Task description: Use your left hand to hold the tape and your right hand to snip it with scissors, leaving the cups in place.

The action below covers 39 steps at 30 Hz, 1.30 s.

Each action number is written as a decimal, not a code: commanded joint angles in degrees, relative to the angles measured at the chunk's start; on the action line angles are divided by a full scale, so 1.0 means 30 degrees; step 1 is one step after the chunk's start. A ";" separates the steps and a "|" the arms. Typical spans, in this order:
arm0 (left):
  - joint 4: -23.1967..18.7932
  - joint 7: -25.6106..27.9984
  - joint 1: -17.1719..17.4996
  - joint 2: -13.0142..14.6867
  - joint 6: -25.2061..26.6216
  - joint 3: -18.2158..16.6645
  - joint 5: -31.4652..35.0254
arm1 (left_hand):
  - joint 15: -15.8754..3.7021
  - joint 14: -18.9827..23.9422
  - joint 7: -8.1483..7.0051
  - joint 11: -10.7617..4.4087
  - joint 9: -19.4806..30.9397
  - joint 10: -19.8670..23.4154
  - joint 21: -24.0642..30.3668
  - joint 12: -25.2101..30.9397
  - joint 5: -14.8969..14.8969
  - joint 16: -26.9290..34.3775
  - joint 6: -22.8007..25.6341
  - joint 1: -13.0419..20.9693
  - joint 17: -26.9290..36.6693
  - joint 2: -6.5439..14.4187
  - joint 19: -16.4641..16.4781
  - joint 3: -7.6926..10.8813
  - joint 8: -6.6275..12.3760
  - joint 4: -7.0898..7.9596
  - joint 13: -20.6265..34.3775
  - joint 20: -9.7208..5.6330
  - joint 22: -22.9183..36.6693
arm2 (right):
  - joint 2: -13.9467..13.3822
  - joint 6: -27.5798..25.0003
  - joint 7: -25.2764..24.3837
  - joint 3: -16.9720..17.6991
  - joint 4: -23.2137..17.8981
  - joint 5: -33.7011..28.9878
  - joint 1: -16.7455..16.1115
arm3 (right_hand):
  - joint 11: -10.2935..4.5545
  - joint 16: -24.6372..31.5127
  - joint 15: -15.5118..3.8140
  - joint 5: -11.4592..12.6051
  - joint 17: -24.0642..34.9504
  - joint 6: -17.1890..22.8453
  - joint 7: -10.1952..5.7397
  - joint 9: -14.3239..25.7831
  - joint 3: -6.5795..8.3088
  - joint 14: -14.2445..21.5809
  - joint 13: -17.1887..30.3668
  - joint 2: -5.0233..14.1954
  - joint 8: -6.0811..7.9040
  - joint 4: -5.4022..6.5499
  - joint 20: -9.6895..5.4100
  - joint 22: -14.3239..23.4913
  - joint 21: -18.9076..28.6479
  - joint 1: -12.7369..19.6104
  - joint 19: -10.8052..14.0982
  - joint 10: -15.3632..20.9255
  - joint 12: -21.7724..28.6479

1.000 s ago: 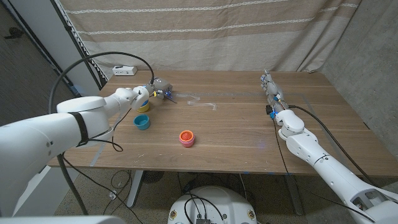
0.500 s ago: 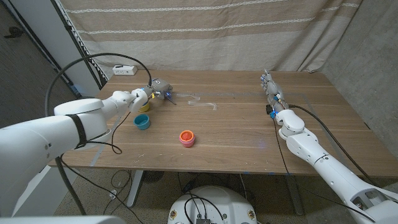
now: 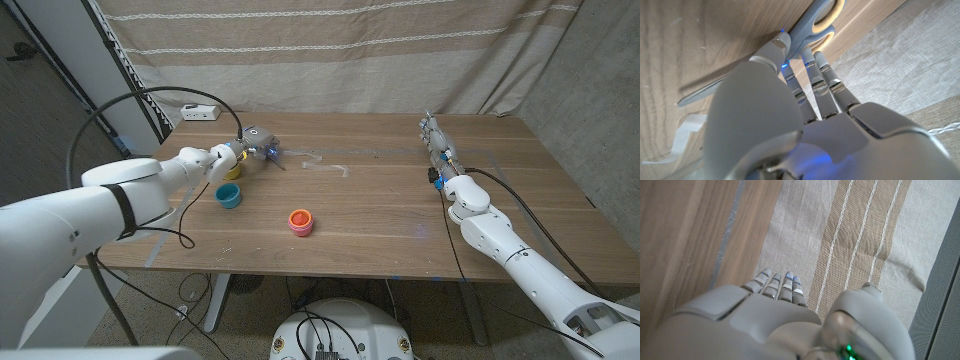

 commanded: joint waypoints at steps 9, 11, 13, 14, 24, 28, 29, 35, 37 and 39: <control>-0.2530 0.2090 0.0304 0.1338 -0.0062 -0.1623 0.0662 | -0.3856 0.3229 0.0048 -0.0507 -0.0030 0.0698 0.0594 0.2047 0.0126 -0.0189 -0.0142 -0.0025 0.3222 0.0432 -0.0327 -0.0210 -0.0028 0.0043 0.1720 -0.2715 0.0300 | -0.0029 0.0043 -0.0017 0.0093 -0.0167 0.0079 -0.0104 | -0.0057 0.0038 -0.0766 0.0031 0.0041 -0.0091 -0.0047 0.0034 -0.0019 -0.0004 0.0062 0.0160 0.0016 -0.0085 -0.0046 0.0037 0.0062 -0.0041 0.0189 -0.0004 0.0019; -0.3001 0.2069 0.0416 0.1545 0.0059 -0.1857 0.0818 | -0.3855 0.3219 0.0080 -0.0525 -0.0065 0.0697 0.0756 0.1989 0.0141 -0.0244 -0.0115 -0.0004 0.3194 0.0462 -0.0424 -0.0264 -0.0020 0.0049 0.1683 -0.2704 0.0366 | -0.0048 0.0126 0.0050 0.0076 -0.0123 0.0035 -0.0093 | -0.0036 0.0038 -0.0743 0.0030 0.0041 -0.0087 -0.0045 0.0034 -0.0017 -0.0003 0.0062 0.0165 0.0019 -0.0087 -0.0031 0.0037 0.0062 -0.0038 0.0196 0.0006 0.0024; -0.3266 0.1932 0.0514 0.1652 0.0146 -0.2065 0.0953 | -0.3858 0.3209 0.0007 -0.0525 -0.0073 0.0710 0.0840 0.1977 0.0145 -0.0271 -0.0133 0.0003 0.3180 0.0466 -0.0467 -0.0294 -0.0025 0.0050 0.1687 -0.2700 0.0399 | -0.0028 0.0101 0.0026 0.0096 -0.0146 0.0079 -0.0103 | -0.0047 0.0037 -0.0743 0.0030 0.0041 -0.0090 -0.0043 0.0034 -0.0017 -0.0005 0.0061 0.0166 0.0018 -0.0088 -0.0034 0.0037 0.0061 -0.0037 0.0199 -0.0002 0.0021; -0.3326 0.1874 0.0553 0.1674 0.0109 -0.2168 0.0987 | -0.3858 0.3208 -0.0012 -0.0522 -0.0084 0.0717 0.0862 0.1979 0.0146 -0.0276 -0.0141 0.0000 0.3177 0.0464 -0.0478 -0.0304 -0.0032 0.0052 0.1694 -0.2697 0.0408 | -0.0038 0.0124 0.0045 0.0090 -0.0136 0.0060 -0.0098 | -0.0053 0.0039 -0.0732 0.0029 0.0041 -0.0098 -0.0057 0.0034 -0.0017 0.0001 0.0061 0.0166 0.0015 -0.0089 -0.0028 0.0037 0.0060 -0.0037 0.0199 0.0001 0.0023; -0.4387 0.1818 0.0962 0.2096 0.0096 -0.3101 0.1470 | -0.3862 0.3253 -0.0006 -0.0534 -0.0151 0.0797 0.1433 0.1882 0.0170 -0.0360 -0.0160 0.0040 0.3110 0.0498 -0.0773 -0.0522 -0.0027 0.0063 0.1681 -0.2665 0.0603 | -0.0106 0.0123 0.0097 0.0119 -0.0203 0.0066 -0.0106 | -0.0039 0.0042 -0.0716 0.0025 0.0041 -0.0100 -0.0040 0.0033 -0.0018 0.0013 0.0061 0.0166 0.0018 -0.0099 0.0009 0.0037 0.0079 -0.0027 0.0277 -0.0015 0.0019; -0.4716 0.1911 0.1127 0.2228 0.0069 -0.3431 0.1637 | -0.3862 0.3280 0.0018 -0.0545 -0.0111 0.0809 0.1610 0.1847 0.0182 -0.0371 -0.0182 0.0051 0.3095 0.0522 -0.0863 -0.0584 0.0004 0.0071 0.1675 -0.2652 0.0657 | -0.0112 0.0080 0.0044 0.0153 -0.0279 0.0098 -0.0134 | -0.0032 0.0044 -0.0712 0.0023 0.0041 -0.0094 -0.0027 0.0033 -0.0015 0.0018 0.0061 0.0173 0.0022 -0.0103 0.0081 0.0036 0.0085 -0.0021 0.0312 -0.0002 0.0026; -0.4786 0.1906 0.1165 0.2254 0.0070 -0.3507 0.1672 | -0.3861 0.3280 0.0017 -0.0555 -0.0133 0.0797 0.1654 0.1819 0.0186 -0.0376 -0.0198 0.0056 0.3090 0.0535 -0.0882 -0.0596 -0.0013 0.0074 0.1651 -0.2648 0.0670 | -0.0127 0.0068 0.0030 0.0164 -0.0307 0.0100 -0.0149 | -0.0034 0.0041 -0.0717 0.0023 0.0041 -0.0102 -0.0033 0.0033 -0.0015 0.0011 0.0061 0.0172 0.0020 -0.0104 0.0078 0.0036 0.0082 -0.0020 0.0304 -0.0007 0.0024; -0.4841 0.1978 0.1282 0.2244 0.0038 -0.3814 0.1911 | -0.3861 0.3286 0.0003 -0.0554 -0.0175 0.0861 0.1916 0.1809 0.0197 -0.0401 -0.0209 0.0061 0.3060 0.0529 -0.0998 -0.0703 -0.0024 0.0078 0.1670 -0.2640 0.0742 | -0.0133 0.0096 0.0028 0.0267 -0.0396 0.0233 -0.0232 | -0.0033 0.0040 -0.0729 0.0020 0.0041 -0.0094 -0.0038 0.0033 -0.0017 0.0011 0.0061 0.0173 0.0024 -0.0109 0.0123 0.0036 0.0071 -0.0016 0.0297 -0.0012 0.0023; -0.4813 0.2059 0.1306 0.2219 0.0037 -0.3882 0.1980 | -0.3860 0.3284 -0.0029 -0.0558 -0.0127 0.0862 0.1999 0.1792 0.0203 -0.0410 -0.0240 0.0061 0.3050 0.0541 -0.1041 -0.0733 -0.0002 0.0085 0.1667 -0.2629 0.0762 | -0.0166 0.0071 0.0017 0.0275 -0.0446 0.0225 -0.0251 | -0.0022 0.0041 -0.0723 0.0019 0.0041 -0.0121 -0.0060 0.0033 -0.0017 0.0016 0.0061 0.0173 0.0015 -0.0111 0.0131 0.0036 0.0070 -0.0014 0.0305 -0.0022 0.0020; -0.4755 0.2199 0.1335 0.2180 -0.0006 -0.3960 0.2000 | -0.3859 0.3290 -0.0001 -0.0566 -0.0174 0.0858 0.2070 0.1778 0.0209 -0.0413 -0.0203 0.0067 0.3042 0.0553 -0.1080 -0.0757 -0.0012 0.0088 0.1667 -0.2624 0.0778 | -0.0170 0.0020 -0.0039 0.0296 -0.0519 0.0244 -0.0276 | -0.0003 0.0040 -0.0727 0.0018 0.0041 -0.0128 -0.0055 0.0033 -0.0016 0.0014 0.0061 0.0176 0.0013 -0.0112 0.0142 0.0036 0.0068 -0.0013 0.0304 -0.0032 0.0017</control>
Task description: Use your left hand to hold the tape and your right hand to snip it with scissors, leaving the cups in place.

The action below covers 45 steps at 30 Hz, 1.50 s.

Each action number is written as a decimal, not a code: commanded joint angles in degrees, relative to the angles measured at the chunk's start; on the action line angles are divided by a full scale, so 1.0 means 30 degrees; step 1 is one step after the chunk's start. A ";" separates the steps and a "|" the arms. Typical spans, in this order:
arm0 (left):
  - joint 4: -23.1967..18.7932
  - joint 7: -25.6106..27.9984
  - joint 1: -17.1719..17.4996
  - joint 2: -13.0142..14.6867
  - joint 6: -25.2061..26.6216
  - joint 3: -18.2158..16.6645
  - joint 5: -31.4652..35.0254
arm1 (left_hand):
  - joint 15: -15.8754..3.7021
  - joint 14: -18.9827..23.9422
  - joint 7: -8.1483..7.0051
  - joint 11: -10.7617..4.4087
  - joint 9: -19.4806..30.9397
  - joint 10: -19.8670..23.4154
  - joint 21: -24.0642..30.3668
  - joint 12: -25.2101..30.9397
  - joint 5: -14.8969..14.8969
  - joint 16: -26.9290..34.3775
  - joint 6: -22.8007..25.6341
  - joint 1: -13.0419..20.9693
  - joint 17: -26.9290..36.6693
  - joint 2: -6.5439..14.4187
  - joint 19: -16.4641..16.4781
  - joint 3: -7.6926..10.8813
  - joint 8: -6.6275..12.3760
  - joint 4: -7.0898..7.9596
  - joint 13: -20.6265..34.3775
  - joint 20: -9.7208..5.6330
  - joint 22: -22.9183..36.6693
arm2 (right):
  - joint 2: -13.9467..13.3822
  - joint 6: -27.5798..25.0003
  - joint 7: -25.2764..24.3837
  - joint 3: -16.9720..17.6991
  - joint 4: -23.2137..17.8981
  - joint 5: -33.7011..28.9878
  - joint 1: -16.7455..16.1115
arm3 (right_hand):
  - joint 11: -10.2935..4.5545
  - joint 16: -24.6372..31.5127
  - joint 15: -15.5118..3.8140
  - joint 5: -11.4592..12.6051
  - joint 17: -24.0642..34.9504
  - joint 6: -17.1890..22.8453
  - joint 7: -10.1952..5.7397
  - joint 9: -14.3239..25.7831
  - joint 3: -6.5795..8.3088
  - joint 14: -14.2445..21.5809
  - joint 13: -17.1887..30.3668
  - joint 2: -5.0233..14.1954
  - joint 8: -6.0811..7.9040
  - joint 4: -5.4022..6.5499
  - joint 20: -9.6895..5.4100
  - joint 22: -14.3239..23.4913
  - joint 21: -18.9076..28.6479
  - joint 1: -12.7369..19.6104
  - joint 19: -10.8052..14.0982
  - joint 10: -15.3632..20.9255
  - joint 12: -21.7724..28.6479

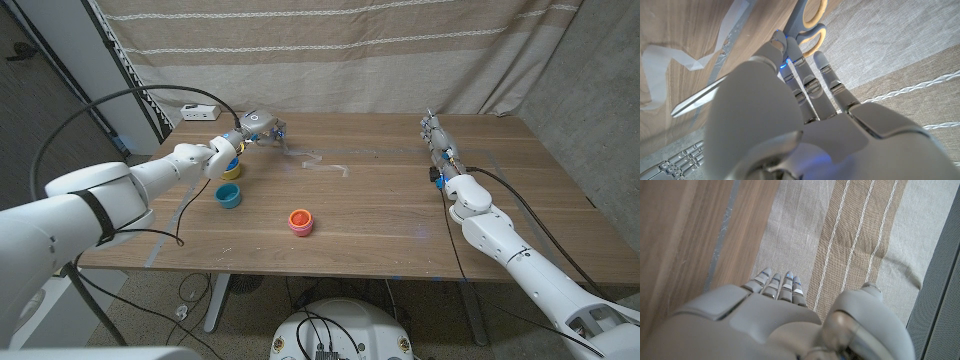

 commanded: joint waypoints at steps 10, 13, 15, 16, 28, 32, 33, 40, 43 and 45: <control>-0.0326 0.1067 0.0457 0.0076 -0.0545 -0.1014 0.0370 | -0.0188 0.0048 -0.0006 -0.0517 -0.0009 0.0854 0.0651 0.1288 0.0128 -0.0074 -0.0049 -0.0111 -0.0020 0.0381 -0.0341 -0.0207 -0.0034 0.0028 0.1696 -0.2677 0.0157 | -0.0085 -0.0011 -0.0133 0.0166 -0.0327 0.0099 -0.0207 | -0.0007 0.0046 -0.0738 0.0013 0.0041 -0.0060 0.0013 0.0033 -0.0011 0.0031 0.0060 0.0191 0.0018 -0.0118 0.0140 0.0036 0.0060 -0.0004 0.0110 -0.0044 0.0016; -0.0196 0.1366 0.0502 0.0012 -0.0819 -0.1140 0.0229 | -0.0187 0.0062 -0.0038 -0.0516 0.0038 0.0874 0.0764 0.1294 0.0135 -0.0075 -0.0052 -0.0111 -0.0034 0.0376 -0.0390 -0.0252 -0.0004 0.0029 0.1720 -0.2673 0.0179 | -0.0089 0.0011 -0.0155 0.0167 -0.0342 0.0070 -0.0223 | -0.0009 0.0045 -0.0743 0.0012 0.0041 -0.0061 0.0014 0.0033 -0.0009 0.0029 0.0060 0.0197 0.0018 -0.0119 0.0129 0.0036 0.0059 -0.0003 0.0116 -0.0047 0.0016; -0.0213 0.1443 0.0555 0.0016 -0.0973 -0.1259 0.0080 | -0.0188 0.0074 -0.0023 -0.0524 0.0079 0.0857 0.0809 0.1265 0.0141 -0.0072 -0.0053 -0.0099 -0.0039 0.0396 -0.0414 -0.0258 0.0022 0.0030 0.1695 -0.2673 0.0187 | -0.0088 0.0076 -0.0159 0.0176 -0.0347 0.0047 -0.0244 | -0.0025 0.0045 -0.0756 0.0010 0.0042 -0.0067 0.0010 0.0033 -0.0010 0.0032 0.0060 0.0199 0.0016 -0.0119 0.0138 0.0036 0.0055 -0.0004 0.0110 -0.0056 0.0013; -0.0171 0.1516 0.0564 -0.0008 -0.1036 -0.1293 0.0043 | -0.0188 0.0078 0.0005 -0.0525 0.0093 0.0864 0.0832 0.1260 0.0144 -0.0072 -0.0073 -0.0099 -0.0041 0.0400 -0.0432 -0.0267 0.0024 0.0032 0.1689 -0.2671 0.0190 | -0.0098 0.0095 -0.0171 0.0180 -0.0370 0.0027 -0.0262 | -0.0029 0.0043 -0.0758 0.0009 0.0042 -0.0072 -0.0006 0.0033 -0.0010 0.0026 0.0060 0.0199 0.0014 -0.0119 0.0137 0.0036 0.0055 -0.0004 0.0112 -0.0051 0.0015; -0.1485 0.1527 0.1081 0.0536 -0.1320 -0.2077 -0.0317 | -0.0184 0.0103 -0.0040 -0.0523 0.0177 0.0903 0.1225 0.1221 0.0185 -0.0084 -0.0158 -0.0064 -0.0091 0.0419 -0.0638 -0.0401 0.0049 0.0035 0.1696 -0.2680 0.0250 | -0.0188 0.0279 -0.0350 0.0314 -0.0712 -0.0064 -0.0555 | -0.0041 0.0039 -0.0755 0.0002 0.0042 -0.0065 0.0003 0.0032 -0.0012 0.0019 0.0059 0.0205 0.0021 -0.0128 0.0133 0.0037 0.0040 0.0001 0.0114 -0.0036 0.0025; -0.2429 0.1041 0.1555 0.0862 -0.1842 -0.2788 -0.1025 | -0.0185 0.0095 -0.0055 -0.0531 0.0183 0.0906 0.1327 0.1168 0.0200 -0.0093 -0.0143 -0.0048 -0.0109 0.0443 -0.0738 -0.0432 0.0058 0.0039 0.1637 -0.2674 0.0255 | -0.0262 0.0307 -0.0440 0.0385 -0.0945 -0.0089 -0.0731 | -0.0043 0.0040 -0.0758 0.0000 0.0042 -0.0061 -0.0001 0.0032 -0.0010 0.0022 0.0059 0.0210 0.0024 -0.0131 0.0153 0.0037 0.0037 0.0005 0.0115 -0.0037 0.0026; -0.2645 0.1086 0.1639 0.0943 -0.1887 -0.2886 -0.0969 | -0.0184 0.0092 -0.0033 -0.0529 0.0193 0.0924 0.1356 0.1185 0.0201 -0.0095 -0.0141 -0.0055 -0.0113 0.0431 -0.0749 -0.0449 0.0065 0.0040 0.1659 -0.2666 0.0258 | -0.0278 0.0295 -0.0464 0.0404 -0.1006 -0.0079 -0.0775 | -0.0055 0.0039 -0.0765 0.0000 0.0041 -0.0058 -0.0006 0.0032 -0.0010 0.0021 0.0059 0.0210 0.0025 -0.0132 0.0144 0.0037 0.0036 0.0007 0.0116 -0.0040 0.0025; -0.3865 0.1624 0.2270 0.1343 -0.2918 -0.3751 -0.0961 | -0.0186 0.0066 -0.0025 -0.0533 0.0214 0.0956 0.1542 0.1162 0.0237 -0.0110 -0.0116 -0.0045 -0.0139 0.0430 -0.0867 -0.0516 0.0083 0.0046 0.1649 -0.2642 0.0267 | -0.0367 0.0431 -0.0647 0.0558 -0.1335 -0.0131 -0.1096 | -0.0048 0.0046 -0.0770 -0.0003 0.0042 -0.0044 0.0010 0.0032 -0.0008 0.0041 0.0059 0.0216 0.0033 -0.0140 0.0116 0.0037 0.0036 0.0015 0.0136 -0.0034 0.0030; -0.4235 0.1945 0.2501 0.1434 -0.3388 -0.4119 -0.0894 | -0.0185 0.0069 -0.0050 -0.0529 0.0247 0.0964 0.1616 0.1160 0.0247 -0.0109 -0.0095 -0.0035 -0.0146 0.0431 -0.0882 -0.0537 0.0109 0.0045 0.1654 -0.2653 0.0276 | -0.0407 0.0446 -0.0710 0.0632 -0.1485 -0.0113 -0.1234 | -0.0038 0.0045 -0.0746 -0.0005 0.0042 -0.0049 -0.0001 0.0032 -0.0008 0.0041 0.0059 0.0220 0.0031 -0.0141 0.0132 0.0037 0.0030 0.0015 0.0128 -0.0035 0.0030; -0.4582 0.2067 0.2683 0.1534 -0.3601 -0.4364 -0.0830 | -0.0185 0.0072 -0.0034 -0.0525 0.0280 0.0979 0.1665 0.1168 0.0253 -0.0108 -0.0085 -0.0034 -0.0151 0.0422 -0.0897 -0.0556 0.0131 0.0044 0.1666 -0.2656 0.0280 | -0.0439 0.0475 -0.0730 0.0669 -0.1565 -0.0120 -0.1314 | -0.0056 0.0038 -0.0743 -0.0007 0.0042 -0.0050 -0.0002 0.0032 -0.0007 0.0025 0.0059 0.0223 0.0031 -0.0141 0.0128 0.0037 0.0029 0.0016 0.0130 -0.0043 0.0027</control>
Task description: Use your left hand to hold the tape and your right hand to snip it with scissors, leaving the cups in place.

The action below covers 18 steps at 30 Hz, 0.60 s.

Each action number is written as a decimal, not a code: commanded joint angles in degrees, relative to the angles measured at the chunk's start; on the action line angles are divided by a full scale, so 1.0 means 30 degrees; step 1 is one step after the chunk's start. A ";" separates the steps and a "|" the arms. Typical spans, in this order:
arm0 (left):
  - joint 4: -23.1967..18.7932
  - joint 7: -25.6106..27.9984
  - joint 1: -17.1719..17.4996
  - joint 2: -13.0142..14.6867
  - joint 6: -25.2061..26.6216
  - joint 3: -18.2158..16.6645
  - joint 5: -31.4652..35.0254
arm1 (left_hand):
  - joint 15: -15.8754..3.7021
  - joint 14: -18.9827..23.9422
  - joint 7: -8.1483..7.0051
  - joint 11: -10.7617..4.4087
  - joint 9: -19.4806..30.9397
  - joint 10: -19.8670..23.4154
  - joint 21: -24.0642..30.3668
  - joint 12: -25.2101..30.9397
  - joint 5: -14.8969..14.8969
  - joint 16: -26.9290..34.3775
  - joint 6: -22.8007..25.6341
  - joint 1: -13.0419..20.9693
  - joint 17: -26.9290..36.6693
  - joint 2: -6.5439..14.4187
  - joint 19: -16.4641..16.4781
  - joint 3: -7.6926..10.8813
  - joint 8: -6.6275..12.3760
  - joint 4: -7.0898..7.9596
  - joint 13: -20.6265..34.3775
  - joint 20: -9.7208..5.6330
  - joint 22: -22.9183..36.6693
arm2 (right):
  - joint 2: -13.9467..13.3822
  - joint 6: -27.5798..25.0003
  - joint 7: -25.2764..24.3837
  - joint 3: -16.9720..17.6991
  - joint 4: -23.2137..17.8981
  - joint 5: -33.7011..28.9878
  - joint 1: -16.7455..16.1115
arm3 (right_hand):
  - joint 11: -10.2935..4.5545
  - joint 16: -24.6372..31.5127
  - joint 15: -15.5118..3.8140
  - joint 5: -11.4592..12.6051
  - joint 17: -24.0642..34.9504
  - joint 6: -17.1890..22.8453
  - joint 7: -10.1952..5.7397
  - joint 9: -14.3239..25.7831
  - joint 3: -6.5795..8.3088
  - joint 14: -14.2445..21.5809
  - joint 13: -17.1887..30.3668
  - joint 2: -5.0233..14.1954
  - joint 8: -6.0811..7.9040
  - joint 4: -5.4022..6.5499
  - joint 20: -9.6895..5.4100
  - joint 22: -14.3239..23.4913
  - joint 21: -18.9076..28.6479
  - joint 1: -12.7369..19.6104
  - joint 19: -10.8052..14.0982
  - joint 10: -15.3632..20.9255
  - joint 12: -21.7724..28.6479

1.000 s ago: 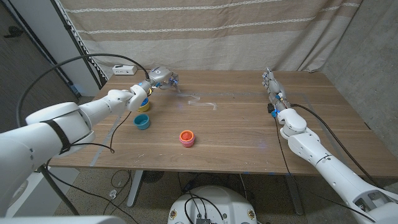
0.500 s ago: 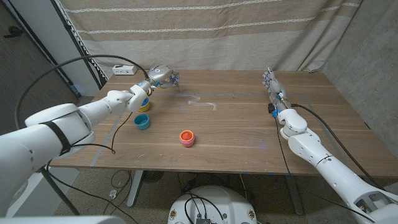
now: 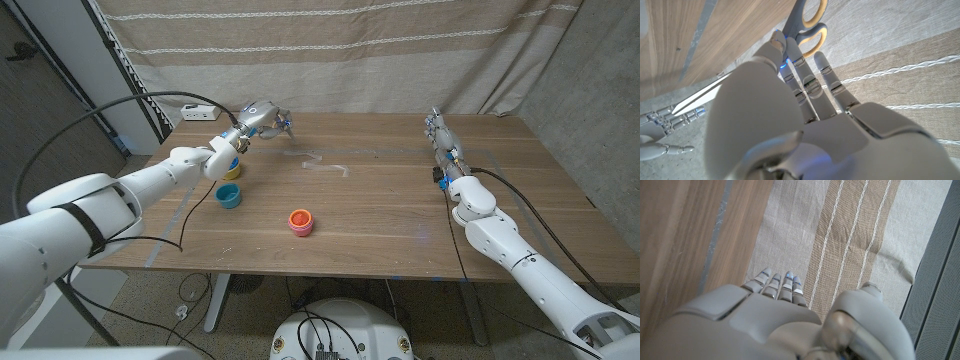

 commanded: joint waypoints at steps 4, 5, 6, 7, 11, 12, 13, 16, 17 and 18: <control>-0.2393 0.0979 0.1302 0.0719 -0.1855 -0.1870 0.0134 | -0.0194 0.0080 0.0020 -0.0509 0.0159 0.0994 0.0273 0.1159 0.0153 -0.0010 0.0089 -0.0116 -0.0022 0.0320 -0.0150 -0.0080 0.0191 0.0006 0.1664 -0.2789 0.0116 | -0.0227 0.0176 -0.0314 0.0316 -0.0684 -0.0066 -0.0619 | -0.0064 0.0042 -0.0753 -0.0010 0.0042 -0.0063 -0.0008 0.0032 -0.0060 0.0036 0.0058 0.0231 0.0027 -0.0089 0.0129 0.0037 0.0026 0.0016 0.0138 -0.0060 0.0021; -0.2445 0.1091 0.1357 0.0718 -0.1977 -0.1959 0.0194 | -0.0194 0.0081 0.0036 -0.0511 0.0167 0.0997 0.0284 0.1158 0.0155 -0.0010 0.0112 -0.0115 -0.0023 0.0320 -0.0154 -0.0083 0.0205 0.0007 0.1663 -0.2787 0.0117 | -0.0240 0.0198 -0.0339 0.0338 -0.0721 -0.0084 -0.0652 | -0.0050 0.0042 -0.0774 -0.0010 0.0042 -0.0057 0.0009 0.0031 -0.0060 0.0035 0.0058 0.0231 0.0029 -0.0090 0.0129 0.0037 0.0027 0.0016 0.0141 -0.0056 0.0023; -0.2490 0.1131 0.1421 0.0710 -0.2144 -0.2070 0.0156 | -0.0194 0.0082 0.0040 -0.0509 0.0172 0.1000 0.0292 0.1160 0.0156 -0.0009 0.0097 -0.0115 -0.0024 0.0319 -0.0155 -0.0085 0.0202 0.0007 0.1666 -0.2788 0.0118 | -0.0239 0.0162 -0.0399 0.0378 -0.0795 -0.0052 -0.0693 | -0.0065 0.0042 -0.0767 -0.0011 0.0042 -0.0061 -0.0002 0.0031 -0.0060 0.0036 0.0058 0.0233 0.0028 -0.0090 0.0135 0.0037 0.0025 0.0017 0.0139 -0.0054 0.0024; -0.2566 0.1077 0.1491 0.0715 -0.2307 -0.2191 0.0072 | -0.0193 0.0083 0.0010 -0.0509 0.0188 0.0998 0.0316 0.1151 0.0160 -0.0009 0.0158 -0.0108 -0.0026 0.0324 -0.0159 -0.0088 0.0233 0.0006 0.1658 -0.2794 0.0121 | -0.0273 0.0180 -0.0391 0.0391 -0.0825 -0.0080 -0.0715 | -0.0020 0.0040 -0.0776 -0.0012 0.0042 -0.0068 0.0021 0.0031 -0.0060 0.0032 0.0058 0.0234 0.0025 -0.0091 0.0129 0.0037 0.0025 0.0017 0.0143 -0.0039 0.0031; -0.2789 0.1482 0.1750 0.0698 -0.2935 -0.2628 0.0050 | -0.0192 0.0085 0.0004 -0.0506 0.0233 0.1008 0.0381 0.1133 0.0169 -0.0010 0.0134 -0.0102 -0.0035 0.0327 -0.0190 -0.0104 0.0248 0.0008 0.1639 -0.2796 0.0125 | -0.0358 0.0181 -0.0449 0.0481 -0.1000 -0.0106 -0.0827 | -0.0029 0.0040 -0.0770 -0.0016 0.0042 -0.0074 0.0003 0.0031 -0.0061 0.0032 0.0058 0.0236 0.0023 -0.0093 0.0113 0.0038 0.0022 0.0016 0.0145 -0.0029 0.0035; -0.3080 0.1284 0.1859 0.0795 -0.2899 -0.2759 0.0021 | -0.0192 0.0086 0.0013 -0.0505 0.0241 0.1020 0.0408 0.1139 0.0172 -0.0011 0.0147 -0.0103 -0.0039 0.0319 -0.0198 -0.0113 0.0257 0.0008 0.1649 -0.2792 0.0127 | -0.0388 0.0243 -0.0412 0.0484 -0.0989 -0.0152 -0.0841 | -0.0025 0.0041 -0.0775 -0.0017 0.0042 -0.0075 -0.0005 0.0031 -0.0061 0.0035 0.0058 0.0238 0.0023 -0.0093 0.0128 0.0038 0.0020 0.0016 0.0142 -0.0028 0.0036; -0.3187 0.1283 0.1917 0.0821 -0.2974 -0.2849 0.0068 | -0.0192 0.0087 0.0014 -0.0494 0.0251 0.1032 0.0434 0.1147 0.0173 -0.0011 0.0138 -0.0097 -0.0042 0.0309 -0.0203 -0.0121 0.0258 0.0003 0.1660 -0.2809 0.0130 | -0.0382 0.0242 -0.0425 0.0508 -0.1015 -0.0126 -0.0864 | -0.0024 0.0040 -0.0749 -0.0019 0.0042 -0.0071 0.0011 0.0031 -0.0061 0.0032 0.0058 0.0241 0.0025 -0.0093 0.0123 0.0038 0.0020 0.0015 0.0145 -0.0035 0.0033; -0.3505 0.1384 0.2144 0.0880 -0.3167 -0.3130 0.0179 | -0.0192 0.0088 0.0060 -0.0500 0.0228 0.1024 0.0451 0.1125 0.0177 -0.0011 0.0101 -0.0095 -0.0045 0.0323 -0.0223 -0.0121 0.0229 0.0008 0.1636 -0.2799 0.0128 | -0.0421 0.0256 -0.0401 0.0542 -0.1071 -0.0128 -0.0909 | -0.0039 0.0044 -0.0766 -0.0021 0.0042 -0.0072 -0.0001 0.0031 -0.0061 0.0043 0.0058 0.0244 0.0024 -0.0093 0.0133 0.0038 0.0018 0.0014 0.0144 -0.0044 0.0031; -0.3690 0.1483 0.2246 0.0925 -0.3095 -0.3220 0.0321 | -0.0191 0.0088 0.0030 -0.0503 0.0219 0.1028 0.0475 0.1123 0.0179 -0.0012 0.0130 -0.0094 -0.0050 0.0322 -0.0238 -0.0127 0.0232 0.0009 0.1636 -0.2797 0.0128 | -0.0414 0.0282 -0.0395 0.0558 -0.1074 -0.0115 -0.0921 | -0.0042 0.0045 -0.0751 -0.0022 0.0042 -0.0078 -0.0004 0.0031 -0.0061 0.0046 0.0058 0.0245 0.0022 -0.0092 0.0132 0.0038 0.0018 0.0014 0.0144 -0.0048 0.0029; -0.3824 0.1545 0.2324 0.0957 -0.3056 -0.3288 0.0452 | -0.0191 0.0089 0.0003 -0.0513 0.0215 0.1017 0.0492 0.1093 0.0183 -0.0013 0.0111 -0.0093 -0.0054 0.0338 -0.0261 -0.0129 0.0219 0.0016 0.1598 -0.2786 0.0126 | -0.0429 0.0278 -0.0373 0.0571 -0.1083 -0.0100 -0.0932 | -0.0045 0.0045 -0.0747 -0.0022 0.0042 -0.0075 -0.0006 0.0031 -0.0061 0.0048 0.0058 0.0244 0.0024 -0.0094 0.0120 0.0038 0.0020 0.0015 0.0153 -0.0046 0.0030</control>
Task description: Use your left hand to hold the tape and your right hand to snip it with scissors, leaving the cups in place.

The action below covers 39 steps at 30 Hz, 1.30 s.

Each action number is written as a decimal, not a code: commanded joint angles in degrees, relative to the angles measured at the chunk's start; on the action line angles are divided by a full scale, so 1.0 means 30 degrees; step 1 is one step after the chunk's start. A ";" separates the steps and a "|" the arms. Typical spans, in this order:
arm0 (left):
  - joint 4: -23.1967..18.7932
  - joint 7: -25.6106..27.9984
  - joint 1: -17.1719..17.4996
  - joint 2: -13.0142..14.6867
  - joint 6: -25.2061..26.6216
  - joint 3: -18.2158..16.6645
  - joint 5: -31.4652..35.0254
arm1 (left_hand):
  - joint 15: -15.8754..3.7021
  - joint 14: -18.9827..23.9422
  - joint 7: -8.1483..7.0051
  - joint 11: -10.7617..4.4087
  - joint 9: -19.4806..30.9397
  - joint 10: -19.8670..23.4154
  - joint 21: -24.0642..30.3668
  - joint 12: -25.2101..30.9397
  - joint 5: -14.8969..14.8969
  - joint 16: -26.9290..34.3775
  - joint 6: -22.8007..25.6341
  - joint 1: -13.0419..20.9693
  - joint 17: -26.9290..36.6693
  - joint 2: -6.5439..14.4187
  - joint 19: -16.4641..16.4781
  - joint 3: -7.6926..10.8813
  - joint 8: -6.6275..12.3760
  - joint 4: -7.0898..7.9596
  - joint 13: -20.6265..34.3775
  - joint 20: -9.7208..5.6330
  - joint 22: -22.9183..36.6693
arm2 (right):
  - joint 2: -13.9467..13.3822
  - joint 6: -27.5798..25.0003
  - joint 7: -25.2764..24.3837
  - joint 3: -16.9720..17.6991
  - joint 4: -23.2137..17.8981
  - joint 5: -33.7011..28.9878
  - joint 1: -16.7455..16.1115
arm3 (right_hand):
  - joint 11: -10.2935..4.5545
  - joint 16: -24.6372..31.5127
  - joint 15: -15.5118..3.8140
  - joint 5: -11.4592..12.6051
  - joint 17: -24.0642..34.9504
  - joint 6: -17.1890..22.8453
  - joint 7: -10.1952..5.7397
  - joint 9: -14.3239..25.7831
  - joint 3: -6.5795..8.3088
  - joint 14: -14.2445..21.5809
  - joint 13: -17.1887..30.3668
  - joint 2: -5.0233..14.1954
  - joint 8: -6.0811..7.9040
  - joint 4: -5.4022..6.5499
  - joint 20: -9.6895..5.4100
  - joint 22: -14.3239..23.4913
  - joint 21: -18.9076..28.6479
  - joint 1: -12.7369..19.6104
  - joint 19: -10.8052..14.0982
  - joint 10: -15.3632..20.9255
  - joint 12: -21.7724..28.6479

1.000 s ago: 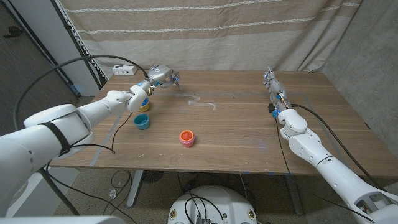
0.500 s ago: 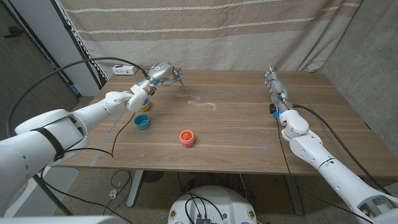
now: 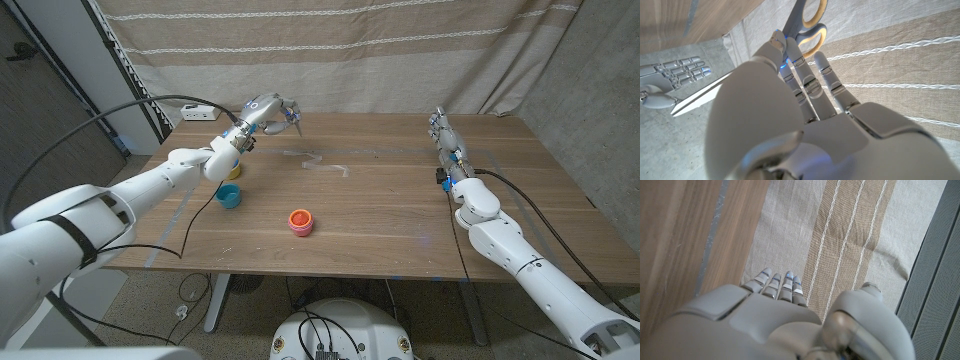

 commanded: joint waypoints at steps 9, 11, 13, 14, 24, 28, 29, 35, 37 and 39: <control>-0.2360 0.1040 0.1747 0.0131 -0.0970 -0.2052 0.0417 | -0.0199 0.0090 0.0018 -0.0503 0.0042 0.1061 0.0326 0.1085 0.0107 -0.0017 0.0234 -0.0072 0.0010 0.0331 -0.0175 -0.0153 0.0086 0.0041 0.1588 -0.2794 0.0045 | -0.0224 0.0215 0.0078 0.0280 -0.0325 -0.0010 -0.0276 | -0.0026 0.0043 -0.0753 -0.0028 0.0042 -0.0062 0.0007 0.0031 -0.0059 0.0046 0.0057 0.0254 0.0030 -0.0099 0.0131 0.0037 0.0013 0.0018 0.0152 -0.0026 0.0040; -0.2437 0.1156 0.1838 0.0045 -0.1091 -0.2177 0.0426 | -0.0199 0.0096 0.0067 -0.0505 0.0051 0.1067 0.0367 0.1094 0.0110 -0.0016 0.0227 -0.0077 0.0004 0.0323 -0.0175 -0.0162 0.0087 0.0045 0.1608 -0.2775 0.0045 | -0.0240 0.0232 0.0124 0.0289 -0.0305 -0.0006 -0.0264 | -0.0023 0.0042 -0.0753 -0.0029 0.0042 -0.0076 0.0003 0.0031 -0.0058 0.0046 0.0057 0.0256 0.0025 -0.0100 0.0126 0.0037 0.0013 0.0020 0.0156 -0.0028 0.0039; -0.2428 0.1274 0.1891 -0.0062 -0.1203 -0.2267 0.0463 | -0.0198 0.0097 0.0048 -0.0503 0.0042 0.1068 0.0376 0.1090 0.0111 -0.0016 0.0212 -0.0075 0.0003 0.0323 -0.0183 -0.0164 0.0074 0.0044 0.1603 -0.2778 0.0045 | -0.0257 0.0183 0.0108 0.0305 -0.0330 0.0000 -0.0261 | -0.0001 0.0044 -0.0752 -0.0031 0.0042 -0.0071 0.0003 0.0031 -0.0059 0.0051 0.0057 0.0256 0.0027 -0.0101 0.0140 0.0037 0.0010 0.0019 0.0150 -0.0033 0.0038; -0.2413 0.1285 0.1929 -0.0127 -0.1270 -0.2324 0.0400 | -0.0198 0.0097 0.0036 -0.0499 0.0045 0.1073 0.0391 0.1089 0.0112 -0.0016 0.0251 -0.0069 0.0000 0.0323 -0.0188 -0.0166 0.0089 0.0042 0.1602 -0.2789 0.0045 | -0.0264 0.0184 0.0121 0.0316 -0.0329 0.0013 -0.0260 | -0.0005 0.0038 -0.0757 -0.0031 0.0042 -0.0065 0.0011 0.0031 -0.0060 0.0036 0.0057 0.0255 0.0030 -0.0102 0.0127 0.0037 0.0009 0.0020 0.0150 -0.0039 0.0035; -0.2299 0.1700 0.2437 -0.0931 -0.1930 -0.2704 -0.0114 | -0.0198 0.0107 0.0018 -0.0494 0.0063 0.1089 0.0435 0.1089 0.0116 -0.0014 0.0251 -0.0065 -0.0008 0.0315 -0.0212 -0.0176 0.0096 0.0040 0.1605 -0.2790 0.0042 | -0.0453 -0.0015 0.0298 0.0393 -0.0341 0.0067 -0.0072 | -0.0017 0.0047 -0.0744 -0.0038 0.0042 -0.0071 0.0012 0.0031 -0.0061 0.0059 0.0057 0.0261 0.0029 -0.0108 0.0124 0.0037 0.0007 0.0022 0.0162 -0.0038 0.0037; -0.2408 0.1924 0.2594 -0.1068 -0.2333 -0.2806 -0.0106 | -0.0199 0.0125 0.0079 -0.0486 0.0110 0.1127 0.0487 0.1053 0.0119 -0.0009 0.0404 -0.0052 -0.0019 0.0309 -0.0272 -0.0186 0.0179 0.0035 0.1543 -0.2786 0.0029 | -0.0447 0.0039 0.0311 0.0429 -0.0319 0.0076 -0.0032 | -0.0031 0.0040 -0.0724 -0.0041 0.0041 -0.0068 0.0029 0.0030 -0.0062 0.0045 0.0056 0.0262 0.0030 -0.0109 0.0115 0.0037 0.0002 0.0022 0.0157 -0.0054 0.0032; -0.2482 0.1956 0.2662 -0.1098 -0.2406 -0.2874 -0.0169 | -0.0199 0.0131 0.0096 -0.0476 0.0116 0.1136 0.0498 0.1056 0.0120 -0.0007 0.0466 -0.0049 -0.0021 0.0303 -0.0273 -0.0188 0.0206 0.0031 0.1547 -0.2796 0.0029 | -0.0433 0.0019 0.0299 0.0445 -0.0329 0.0118 -0.0043 | -0.0037 0.0040 -0.0721 -0.0042 0.0041 -0.0071 0.0009 0.0030 -0.0062 0.0045 0.0056 0.0263 0.0029 -0.0110 0.0106 0.0037 0.0001 0.0021 0.0155 -0.0065 0.0027; -0.3641 0.2300 0.3207 -0.0871 -0.2447 -0.3285 0.0199 | -0.0199 0.0137 0.0089 -0.0462 0.0114 0.1154 0.0505 0.1064 0.0121 -0.0004 0.0484 -0.0041 -0.0022 0.0289 -0.0285 -0.0192 0.0211 0.0023 0.1552 -0.2812 0.0026 | -0.0571 -0.0080 0.0306 0.0513 -0.0556 0.0243 -0.0384 | -0.0011 0.0038 -0.0732 -0.0047 0.0041 -0.0074 0.0004 0.0030 -0.0062 0.0041 0.0056 0.0268 0.0028 -0.0112 0.0060 0.0037 -0.0001 0.0021 0.0159 -0.0041 0.0038; -0.3863 0.2147 0.3386 -0.0850 -0.2653 -0.3436 0.0013 | -0.0199 0.0137 0.0090 -0.0461 0.0114 0.1155 0.0504 0.1064 0.0121 -0.0004 0.0485 -0.0041 -0.0022 0.0289 -0.0286 -0.0192 0.0212 0.0023 0.1552 -0.2813 0.0026 | -0.0635 -0.0196 0.0202 0.0563 -0.0732 0.0280 -0.0545 | -0.0014 0.0040 -0.0738 -0.0048 0.0041 -0.0077 0.0010 0.0030 -0.0062 0.0046 0.0056 0.0270 0.0027 -0.0112 0.0030 0.0037 -0.0002 0.0022 0.0159 -0.0033 0.0041; -0.4086 0.2090 0.3548 -0.0830 -0.2652 -0.3582 0.0047 | -0.0199 0.0137 0.0090 -0.0461 0.0114 0.1155 0.0504 0.1065 0.0121 -0.0004 0.0486 -0.0041 -0.0022 0.0289 -0.0286 -0.0192 0.0212 0.0023 0.1552 -0.2813 0.0025 | -0.0675 -0.0122 0.0238 0.0583 -0.0739 0.0266 -0.0629 | -0.0036 0.0040 -0.0735 -0.0050 0.0041 -0.0072 0.0000 0.0030 -0.0062 0.0048 0.0055 0.0272 0.0030 -0.0114 0.0022 0.0037 -0.0005 0.0023 0.0156 -0.0034 0.0041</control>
